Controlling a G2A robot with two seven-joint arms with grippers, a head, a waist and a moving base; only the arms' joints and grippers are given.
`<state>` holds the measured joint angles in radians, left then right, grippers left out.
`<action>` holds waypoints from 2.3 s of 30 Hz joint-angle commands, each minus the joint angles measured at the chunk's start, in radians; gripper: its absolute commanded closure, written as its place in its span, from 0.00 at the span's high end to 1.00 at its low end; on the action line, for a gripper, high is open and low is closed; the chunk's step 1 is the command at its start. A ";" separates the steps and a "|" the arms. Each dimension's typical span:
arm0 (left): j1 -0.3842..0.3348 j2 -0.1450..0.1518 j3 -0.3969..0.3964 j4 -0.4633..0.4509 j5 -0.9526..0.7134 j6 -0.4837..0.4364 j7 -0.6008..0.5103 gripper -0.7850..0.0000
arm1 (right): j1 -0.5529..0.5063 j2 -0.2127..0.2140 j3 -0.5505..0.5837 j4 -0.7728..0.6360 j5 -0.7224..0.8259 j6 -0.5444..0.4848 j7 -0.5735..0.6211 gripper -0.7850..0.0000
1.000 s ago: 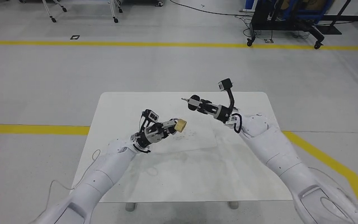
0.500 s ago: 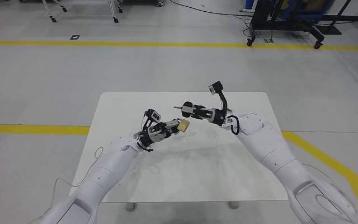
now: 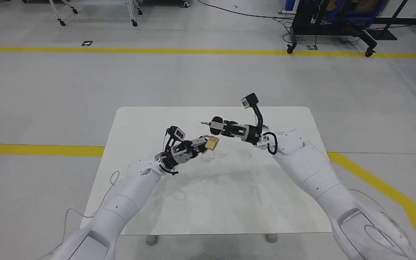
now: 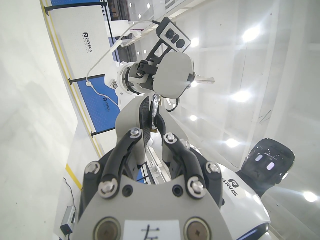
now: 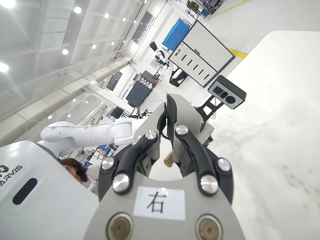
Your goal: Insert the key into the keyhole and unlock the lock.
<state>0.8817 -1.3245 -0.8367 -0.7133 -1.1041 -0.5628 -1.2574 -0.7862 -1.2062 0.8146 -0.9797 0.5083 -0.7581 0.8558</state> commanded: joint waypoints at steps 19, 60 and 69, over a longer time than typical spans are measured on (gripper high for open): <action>-0.034 -0.037 -0.078 0.121 -0.078 0.085 -0.041 0.00 | -0.102 0.036 0.126 -0.118 -0.156 0.015 -0.083 0.00; 0.047 -0.013 -0.159 -0.042 0.147 0.113 0.045 0.00 | -0.083 -0.025 0.068 -0.064 -0.140 0.087 -0.123 0.00; 0.055 -0.017 -0.176 -0.050 0.161 0.108 0.058 0.00 | -0.085 -0.033 0.072 -0.066 -0.136 0.095 -0.111 0.00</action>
<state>0.9360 -1.3409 -1.0106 -0.7628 -0.9448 -0.4538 -1.2011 -0.8717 -1.2384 0.8859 -1.0465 0.3716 -0.6630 0.7435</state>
